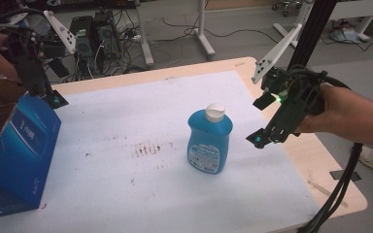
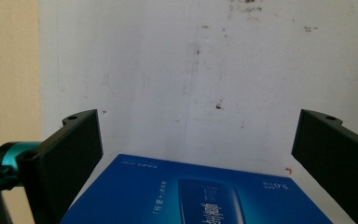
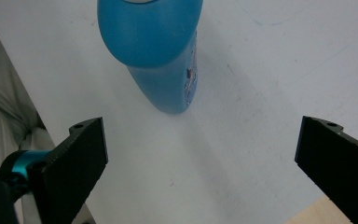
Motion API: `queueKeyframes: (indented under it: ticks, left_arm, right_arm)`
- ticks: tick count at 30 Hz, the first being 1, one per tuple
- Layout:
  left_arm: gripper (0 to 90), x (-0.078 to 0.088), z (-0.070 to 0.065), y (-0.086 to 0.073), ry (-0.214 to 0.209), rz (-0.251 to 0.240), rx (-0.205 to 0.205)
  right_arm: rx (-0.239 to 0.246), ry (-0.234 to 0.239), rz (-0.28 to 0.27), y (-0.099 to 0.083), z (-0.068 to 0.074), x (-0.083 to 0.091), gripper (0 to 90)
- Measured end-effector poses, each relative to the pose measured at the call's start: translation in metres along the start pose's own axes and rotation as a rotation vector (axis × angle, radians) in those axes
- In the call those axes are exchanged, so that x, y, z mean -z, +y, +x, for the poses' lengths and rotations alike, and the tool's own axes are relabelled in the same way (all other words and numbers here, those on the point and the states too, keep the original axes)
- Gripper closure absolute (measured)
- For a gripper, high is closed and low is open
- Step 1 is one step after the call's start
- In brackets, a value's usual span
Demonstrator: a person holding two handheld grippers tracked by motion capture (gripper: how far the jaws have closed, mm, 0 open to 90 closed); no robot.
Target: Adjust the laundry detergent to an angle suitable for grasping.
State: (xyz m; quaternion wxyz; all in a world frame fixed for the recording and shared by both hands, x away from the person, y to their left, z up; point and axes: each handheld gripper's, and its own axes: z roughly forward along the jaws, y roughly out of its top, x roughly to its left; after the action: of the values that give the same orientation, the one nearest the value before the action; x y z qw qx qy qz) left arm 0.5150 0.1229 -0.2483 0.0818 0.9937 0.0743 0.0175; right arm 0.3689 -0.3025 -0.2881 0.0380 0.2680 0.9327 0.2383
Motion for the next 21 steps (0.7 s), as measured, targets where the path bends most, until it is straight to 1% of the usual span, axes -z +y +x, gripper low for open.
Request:
queueKeyframes:
  ticks: [1, 4, 6, 7, 9, 10, 15, 17, 21]
  left_arm:
    - [1.7, 0.000, 0.000, 0.000, 0.002, 0.001, 0.002]
    - [1.7, 0.000, -0.001, -0.001, 0.006, -0.002, 0.007]
    - [1.7, 0.001, -0.001, -0.002, 0.008, -0.007, 0.004]
    - [1.7, 0.000, -0.001, -0.002, 0.010, -0.012, 0.008]
    - [1.7, 0.000, -0.002, -0.003, 0.010, -0.002, 0.007]
    - [1.7, 0.000, -0.002, -0.003, 0.013, -0.002, 0.012]
    - [1.7, 0.002, -0.004, -0.005, 0.016, -0.008, 0.011]
    - [1.7, 0.002, -0.004, -0.006, 0.016, -0.003, 0.015]
    - [1.7, 0.003, -0.003, -0.008, 0.018, -0.010, 0.020]
  right_arm:
    - [-0.004, 0.002, -0.019, -0.002, 0.000, -0.001, 1.7]
    - [-0.013, 0.000, -0.032, -0.004, 0.000, -0.001, 1.7]
    - [-0.018, -0.005, -0.062, -0.008, 0.001, -0.003, 1.7]
    - [-0.018, -0.005, -0.062, -0.008, 0.001, -0.003, 1.7]
    - [-0.031, -0.002, -0.086, -0.010, 0.002, -0.004, 1.7]
    - [-0.031, -0.001, -0.090, -0.011, 0.002, -0.005, 1.7]
    - [-0.035, 0.000, -0.091, -0.013, 0.002, -0.008, 1.7]
    - [-0.036, 0.000, -0.094, -0.012, 0.002, -0.008, 1.7]
    - [-0.043, -0.014, -0.092, -0.012, 0.002, -0.009, 1.7]
